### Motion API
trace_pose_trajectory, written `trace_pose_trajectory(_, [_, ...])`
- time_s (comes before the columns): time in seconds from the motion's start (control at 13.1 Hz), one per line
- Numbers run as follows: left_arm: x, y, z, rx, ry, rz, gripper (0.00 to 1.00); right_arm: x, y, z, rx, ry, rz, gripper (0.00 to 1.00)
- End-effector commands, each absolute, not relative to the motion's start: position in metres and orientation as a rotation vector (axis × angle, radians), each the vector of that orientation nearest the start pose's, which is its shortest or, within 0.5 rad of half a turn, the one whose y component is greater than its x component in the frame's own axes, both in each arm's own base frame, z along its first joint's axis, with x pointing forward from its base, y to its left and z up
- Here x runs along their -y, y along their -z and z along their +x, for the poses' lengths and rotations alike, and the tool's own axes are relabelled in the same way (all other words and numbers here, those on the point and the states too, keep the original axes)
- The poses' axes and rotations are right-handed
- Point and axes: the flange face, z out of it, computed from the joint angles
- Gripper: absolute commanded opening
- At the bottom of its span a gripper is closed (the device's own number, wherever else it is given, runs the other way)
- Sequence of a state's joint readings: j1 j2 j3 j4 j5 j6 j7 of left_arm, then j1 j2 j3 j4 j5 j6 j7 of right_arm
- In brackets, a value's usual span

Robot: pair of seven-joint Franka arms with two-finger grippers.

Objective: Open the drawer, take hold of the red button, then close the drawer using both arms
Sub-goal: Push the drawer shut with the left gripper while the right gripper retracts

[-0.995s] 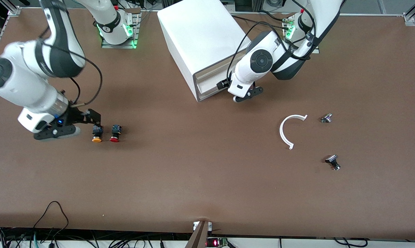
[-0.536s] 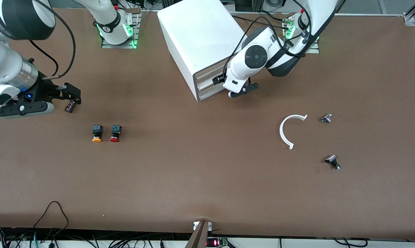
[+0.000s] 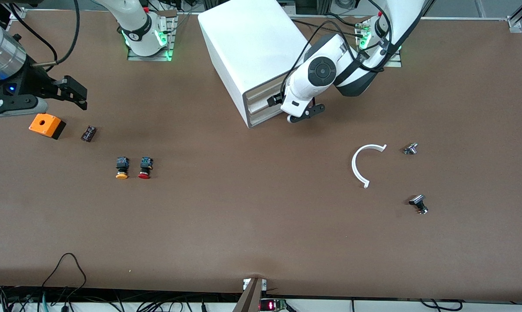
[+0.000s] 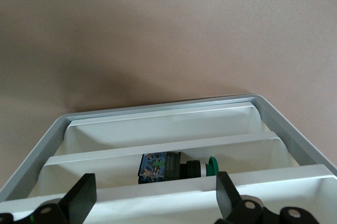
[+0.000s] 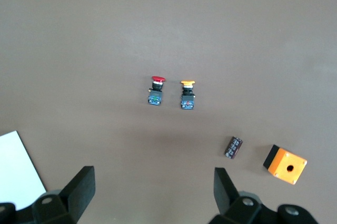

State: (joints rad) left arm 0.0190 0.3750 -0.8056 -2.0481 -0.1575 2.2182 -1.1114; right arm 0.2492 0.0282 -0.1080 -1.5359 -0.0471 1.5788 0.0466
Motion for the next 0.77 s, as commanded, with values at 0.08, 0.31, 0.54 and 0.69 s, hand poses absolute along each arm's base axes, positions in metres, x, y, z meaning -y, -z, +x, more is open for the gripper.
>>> trace_pose_trajectory(0.08, [0.407,-0.307,0.407,0.730,-0.644,-3.136,1.00,-0.074,-0.640,0.546,-0.029,0.050,-3.193,1.00])
trace_pose_trajectory(0.31, [0.401,-0.310,0.413,0.721,-0.656,-3.127,1.00,-0.068,-0.642,0.541,-0.058,0.052,-3.194,1.00])
trace_pose_trajectory(0.54, [0.384,-0.328,0.436,0.738,-0.671,-3.098,1.00,-0.062,-0.640,0.539,-0.081,0.034,-3.175,1.00])
trace_pose_trajectory(0.69, [0.360,-0.355,0.471,0.761,-0.677,-3.107,1.00,-0.063,-0.640,0.533,-0.083,0.041,-3.165,1.00])
